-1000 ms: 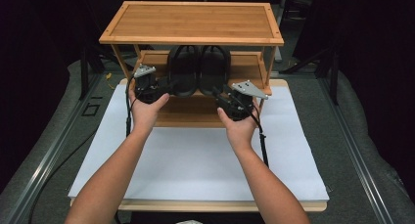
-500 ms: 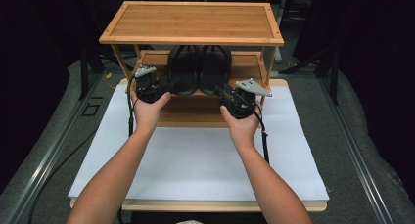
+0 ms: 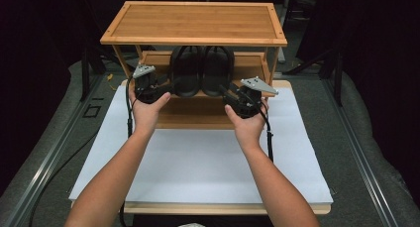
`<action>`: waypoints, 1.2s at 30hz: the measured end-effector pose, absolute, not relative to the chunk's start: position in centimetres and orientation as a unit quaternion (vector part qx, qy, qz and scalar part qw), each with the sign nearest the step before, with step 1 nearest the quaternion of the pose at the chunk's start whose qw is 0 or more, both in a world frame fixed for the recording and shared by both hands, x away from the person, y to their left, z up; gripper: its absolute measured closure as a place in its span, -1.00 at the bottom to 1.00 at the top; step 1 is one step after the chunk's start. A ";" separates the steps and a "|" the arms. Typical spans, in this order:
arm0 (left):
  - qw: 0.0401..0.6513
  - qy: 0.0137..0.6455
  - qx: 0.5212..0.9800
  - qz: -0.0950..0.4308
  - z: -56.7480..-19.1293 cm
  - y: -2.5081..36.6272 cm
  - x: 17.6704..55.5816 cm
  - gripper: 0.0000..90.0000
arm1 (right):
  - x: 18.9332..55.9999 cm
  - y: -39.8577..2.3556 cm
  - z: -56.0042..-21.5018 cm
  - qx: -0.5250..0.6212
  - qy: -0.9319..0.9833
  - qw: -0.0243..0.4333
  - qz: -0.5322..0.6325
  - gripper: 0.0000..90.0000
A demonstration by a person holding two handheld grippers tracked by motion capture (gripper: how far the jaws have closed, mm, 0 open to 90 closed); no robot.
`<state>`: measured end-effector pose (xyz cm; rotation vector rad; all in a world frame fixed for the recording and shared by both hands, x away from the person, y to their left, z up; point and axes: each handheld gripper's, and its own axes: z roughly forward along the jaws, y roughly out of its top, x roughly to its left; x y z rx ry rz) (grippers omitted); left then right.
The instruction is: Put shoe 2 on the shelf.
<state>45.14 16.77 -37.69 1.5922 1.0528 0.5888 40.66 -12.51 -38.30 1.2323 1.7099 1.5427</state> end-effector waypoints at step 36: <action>0.560 0.418 0.668 0.256 -38.3 24.1 37.2 -0.25 | 33.4 -20.6 -38.3 0.448 0.662 0.329 0.503 -0.04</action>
